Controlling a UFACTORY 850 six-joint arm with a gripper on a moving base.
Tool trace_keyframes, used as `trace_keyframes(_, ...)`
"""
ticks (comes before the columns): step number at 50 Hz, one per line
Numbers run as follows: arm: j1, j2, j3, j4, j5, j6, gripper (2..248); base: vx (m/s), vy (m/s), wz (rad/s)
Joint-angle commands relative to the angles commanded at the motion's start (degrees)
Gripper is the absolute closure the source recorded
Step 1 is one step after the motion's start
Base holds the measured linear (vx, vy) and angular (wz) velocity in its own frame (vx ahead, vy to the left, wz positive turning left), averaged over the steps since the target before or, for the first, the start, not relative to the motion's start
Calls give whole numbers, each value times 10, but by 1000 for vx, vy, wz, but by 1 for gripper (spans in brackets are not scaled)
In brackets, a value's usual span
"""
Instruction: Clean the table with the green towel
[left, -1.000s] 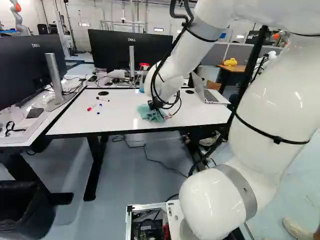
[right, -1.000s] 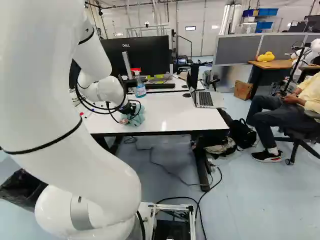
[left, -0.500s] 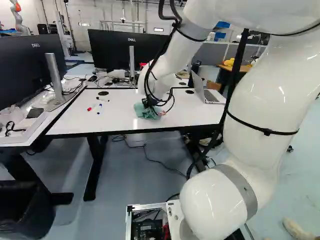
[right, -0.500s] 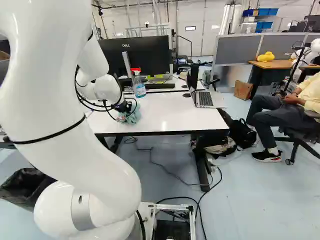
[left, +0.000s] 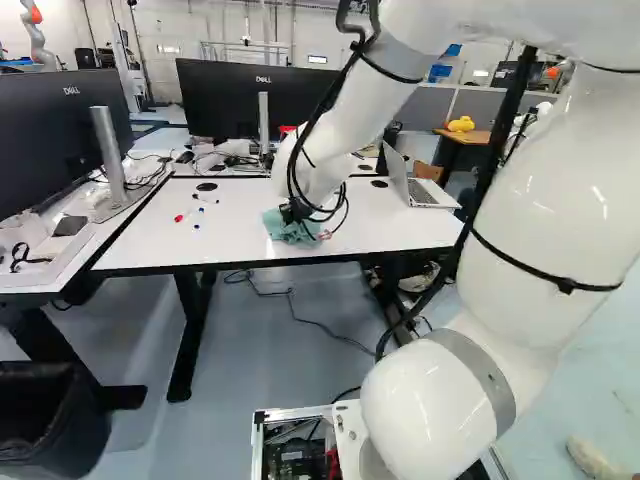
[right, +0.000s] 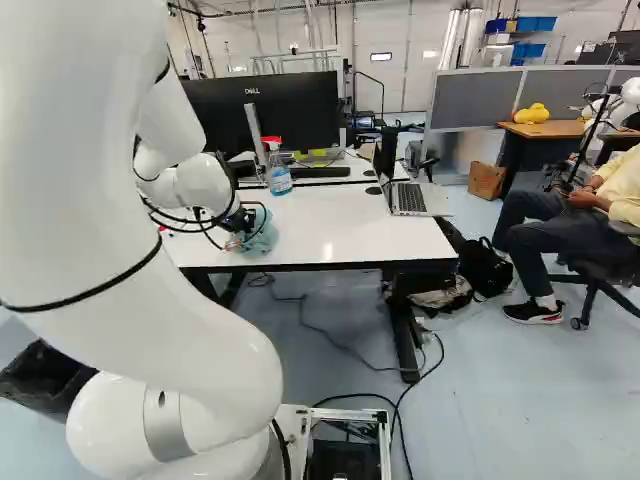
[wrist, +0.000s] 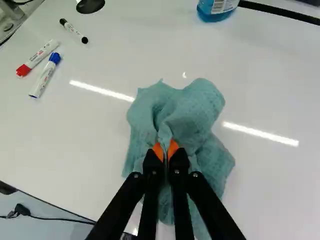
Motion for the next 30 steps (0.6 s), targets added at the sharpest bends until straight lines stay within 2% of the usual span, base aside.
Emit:
trace_keyframes(14, -9, 41, 42, 0, 0, 0, 220, 0, 0, 0)
trace_keyframes(30, -40, 68, 67, 0, 0, 0, 220, 0, 0, 0)
